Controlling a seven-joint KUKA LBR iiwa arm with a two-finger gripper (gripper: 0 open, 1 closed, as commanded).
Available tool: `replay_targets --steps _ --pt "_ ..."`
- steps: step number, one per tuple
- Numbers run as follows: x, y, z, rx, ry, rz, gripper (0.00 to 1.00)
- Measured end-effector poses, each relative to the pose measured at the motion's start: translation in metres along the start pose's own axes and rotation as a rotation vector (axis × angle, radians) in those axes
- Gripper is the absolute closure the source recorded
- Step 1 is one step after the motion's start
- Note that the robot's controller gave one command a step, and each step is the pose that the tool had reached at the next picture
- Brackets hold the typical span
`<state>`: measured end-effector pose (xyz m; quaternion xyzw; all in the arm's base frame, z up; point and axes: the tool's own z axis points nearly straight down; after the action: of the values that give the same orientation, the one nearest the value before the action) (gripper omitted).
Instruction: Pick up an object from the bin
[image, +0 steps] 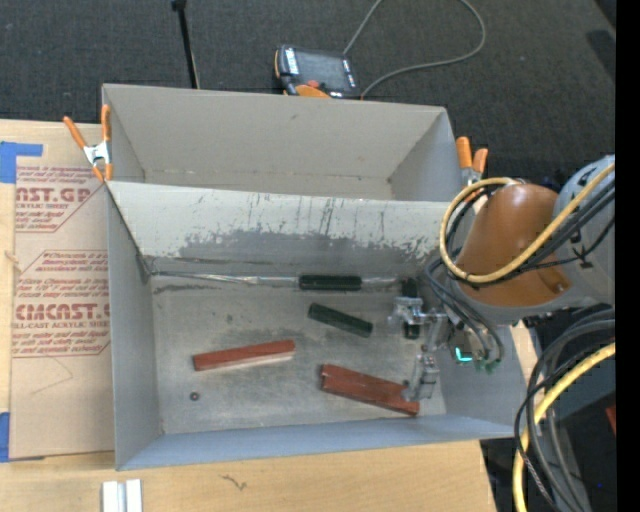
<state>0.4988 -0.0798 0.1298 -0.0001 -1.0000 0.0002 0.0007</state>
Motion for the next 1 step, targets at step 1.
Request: replay_targets --steps 1 --pt "-0.0030 0.0169 0.0579 -0.001 0.005 0.333 0.00"
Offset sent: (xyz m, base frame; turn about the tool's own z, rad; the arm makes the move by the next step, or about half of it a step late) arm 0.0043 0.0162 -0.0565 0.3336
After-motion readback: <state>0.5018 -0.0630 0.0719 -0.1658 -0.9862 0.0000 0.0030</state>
